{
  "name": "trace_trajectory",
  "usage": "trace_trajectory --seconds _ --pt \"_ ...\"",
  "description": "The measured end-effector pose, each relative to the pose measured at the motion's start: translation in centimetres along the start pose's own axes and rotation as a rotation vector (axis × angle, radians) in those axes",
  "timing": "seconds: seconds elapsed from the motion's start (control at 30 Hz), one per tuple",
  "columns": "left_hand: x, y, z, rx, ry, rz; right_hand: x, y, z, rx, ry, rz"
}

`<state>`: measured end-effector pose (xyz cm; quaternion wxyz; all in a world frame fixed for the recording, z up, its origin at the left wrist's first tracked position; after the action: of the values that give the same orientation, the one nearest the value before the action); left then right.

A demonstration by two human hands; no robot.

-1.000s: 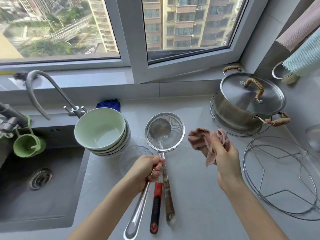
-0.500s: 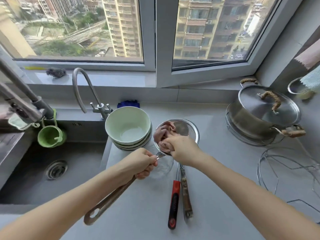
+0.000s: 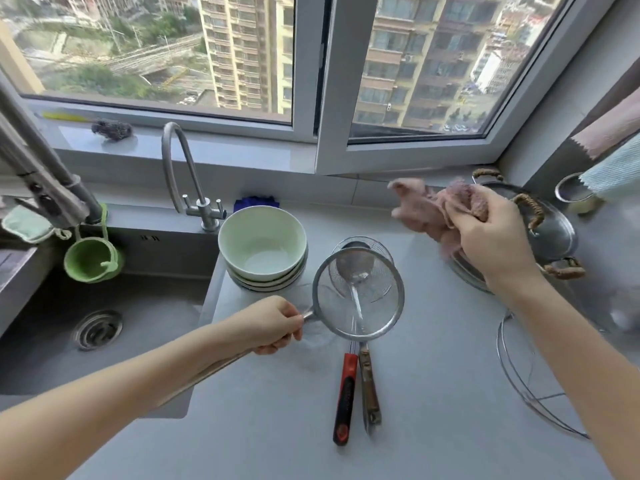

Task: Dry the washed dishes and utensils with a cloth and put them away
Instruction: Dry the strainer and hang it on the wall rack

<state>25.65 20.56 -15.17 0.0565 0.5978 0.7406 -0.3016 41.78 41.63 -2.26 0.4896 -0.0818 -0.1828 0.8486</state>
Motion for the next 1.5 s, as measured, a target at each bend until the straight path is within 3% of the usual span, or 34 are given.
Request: trace_trajectory --seconds 0.1,0.17,0.27,0.37,0.43,0.5,0.6,0.67,0.7,0.77,0.83,0.9,0.97,1.07,1.17,1.23,1.3,1.33,1.4,1.5 --pt "0.6 -1.3 -0.8 0.11 0.1 -0.142 -0.3 1.1 -1.0 0.214 0.134 0.027" --pt "0.9 -1.9 -1.2 0.058 0.133 -0.196 -0.6 1.4 -1.8 0.298 0.247 0.009" --pt "1.2 -1.6 -1.7 -0.002 0.155 -0.194 -1.3 1.5 -2.5 0.429 0.364 -0.033" --pt "1.3 -1.2 -2.8 -0.179 0.209 -0.139 -2.6 2.1 -3.2 0.411 0.371 -0.01" --pt "1.3 -1.3 -3.8 -0.25 0.241 -0.099 -4.0 3.2 -3.2 0.365 0.252 0.075" --pt "1.5 -1.3 -4.9 -0.271 0.266 -0.076 -5.7 5.0 -3.0 0.225 -0.002 0.138" --pt "1.8 -0.6 -6.4 -0.148 0.363 -0.09 -7.3 8.5 -3.6 -0.469 -0.477 0.008" --pt "1.5 0.1 -6.5 -0.029 0.422 -0.118 -6.3 9.1 -3.9 -0.626 -0.541 -0.079" --pt "1.3 0.3 -6.2 0.044 0.439 -0.137 -5.1 8.8 -4.0 -0.602 -0.481 -0.115" --pt "0.6 0.9 -5.1 0.133 0.447 -0.145 -2.4 7.4 -4.6 -0.489 -0.177 -0.118" --pt "0.0 1.4 -4.1 0.103 0.431 -0.144 -0.5 5.9 -5.8 -0.259 0.183 0.06" --pt "-0.1 1.6 -3.6 0.154 0.399 -0.181 -1.0 5.8 -6.5 -0.129 0.271 0.11" --pt "0.0 1.4 -4.0 0.162 0.4 -0.226 -2.9 7.0 -5.9 -0.275 -0.004 -0.034" --pt "0.4 0.4 -4.7 0.014 0.446 -0.283 -6.2 9.4 -4.3 -0.534 -0.541 -0.071" --pt "0.2 -0.3 -5.2 0.017 0.475 -0.323 -5.9 9.7 -3.0 -0.597 -0.649 -0.065" --pt "0.3 -0.3 -5.3 0.021 0.466 -0.348 -4.2 9.5 -1.6 -0.612 -0.602 -0.093" --pt "0.0 -0.2 -5.4 0.023 0.464 -0.325 -1.5 9.2 -0.8 -0.682 -0.344 -0.041" --pt "-0.2 -0.1 -5.4 0.033 0.468 -0.302 0.1 8.9 -1.0 -0.652 -0.12 0.075" --pt "-0.7 -0.1 -5.2 0.044 0.495 -0.276 2.2 7.9 -2.4 -0.341 0.258 0.36" --pt "-1.3 -0.4 -4.7 0.052 0.519 -0.242 3.0 5.7 -4.6 -0.148 0.51 0.516"
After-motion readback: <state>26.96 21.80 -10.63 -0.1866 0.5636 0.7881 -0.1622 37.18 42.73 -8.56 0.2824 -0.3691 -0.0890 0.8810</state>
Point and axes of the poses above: each hand's wrist, its own x-axis towards the middle knuckle, its own y-axis out of the palm, z = x × y, the point moved 3 cm from there along x, towards the middle knuckle, and after that the axes turned 13 degrees about y, right-handed, at the moved point
